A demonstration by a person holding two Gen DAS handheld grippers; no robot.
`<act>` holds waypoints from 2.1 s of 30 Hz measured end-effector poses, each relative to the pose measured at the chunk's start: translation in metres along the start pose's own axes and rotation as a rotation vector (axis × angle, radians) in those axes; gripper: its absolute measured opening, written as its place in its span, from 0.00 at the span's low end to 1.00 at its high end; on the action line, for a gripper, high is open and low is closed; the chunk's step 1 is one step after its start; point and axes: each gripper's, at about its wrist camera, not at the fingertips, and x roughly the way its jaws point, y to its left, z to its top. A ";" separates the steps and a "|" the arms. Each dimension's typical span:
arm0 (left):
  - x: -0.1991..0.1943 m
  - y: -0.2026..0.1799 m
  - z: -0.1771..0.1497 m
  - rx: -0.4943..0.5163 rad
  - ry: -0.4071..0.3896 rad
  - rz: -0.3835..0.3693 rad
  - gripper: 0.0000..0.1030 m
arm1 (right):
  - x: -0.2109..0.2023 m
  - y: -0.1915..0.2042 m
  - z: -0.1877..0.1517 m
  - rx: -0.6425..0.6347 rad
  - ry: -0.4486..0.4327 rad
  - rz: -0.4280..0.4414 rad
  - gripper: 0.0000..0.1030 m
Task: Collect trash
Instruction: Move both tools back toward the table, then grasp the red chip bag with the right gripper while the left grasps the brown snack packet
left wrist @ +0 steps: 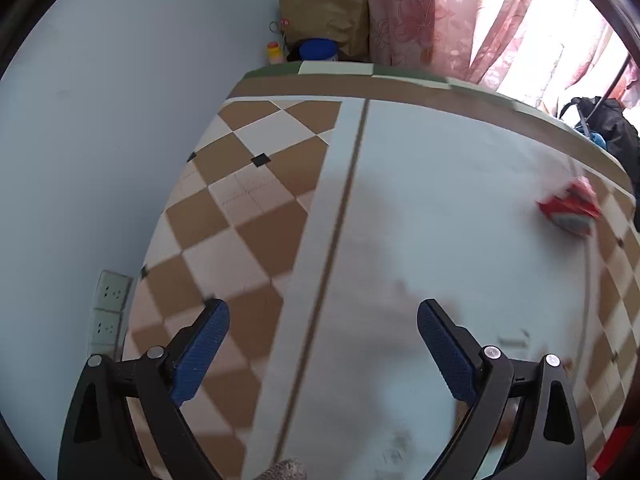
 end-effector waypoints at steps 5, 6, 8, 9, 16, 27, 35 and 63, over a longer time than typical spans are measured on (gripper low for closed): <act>0.024 0.006 0.016 0.013 0.027 0.002 0.93 | 0.053 0.025 0.027 -0.041 0.059 -0.044 0.73; 0.027 0.006 0.019 0.013 0.030 -0.003 0.93 | 0.060 0.028 0.029 -0.051 0.064 -0.049 0.63; 0.026 0.009 0.021 0.013 0.027 -0.007 0.93 | 0.067 0.030 0.028 -0.067 0.075 -0.059 0.47; 0.023 0.010 0.021 0.017 0.026 -0.014 0.93 | 0.065 0.031 0.027 -0.079 0.062 -0.065 0.43; -0.024 0.000 -0.025 0.045 0.004 -0.174 0.93 | 0.015 0.012 -0.020 -0.151 0.005 -0.072 0.23; -0.029 -0.079 -0.073 0.160 0.046 -0.282 0.49 | -0.032 -0.077 -0.120 -0.001 -0.037 -0.092 0.19; -0.062 -0.087 -0.080 0.250 -0.062 -0.203 0.01 | -0.053 -0.081 -0.136 -0.005 -0.077 -0.097 0.17; -0.049 -0.086 -0.026 0.194 -0.006 -0.335 0.97 | -0.075 -0.108 -0.119 0.117 -0.100 -0.069 0.16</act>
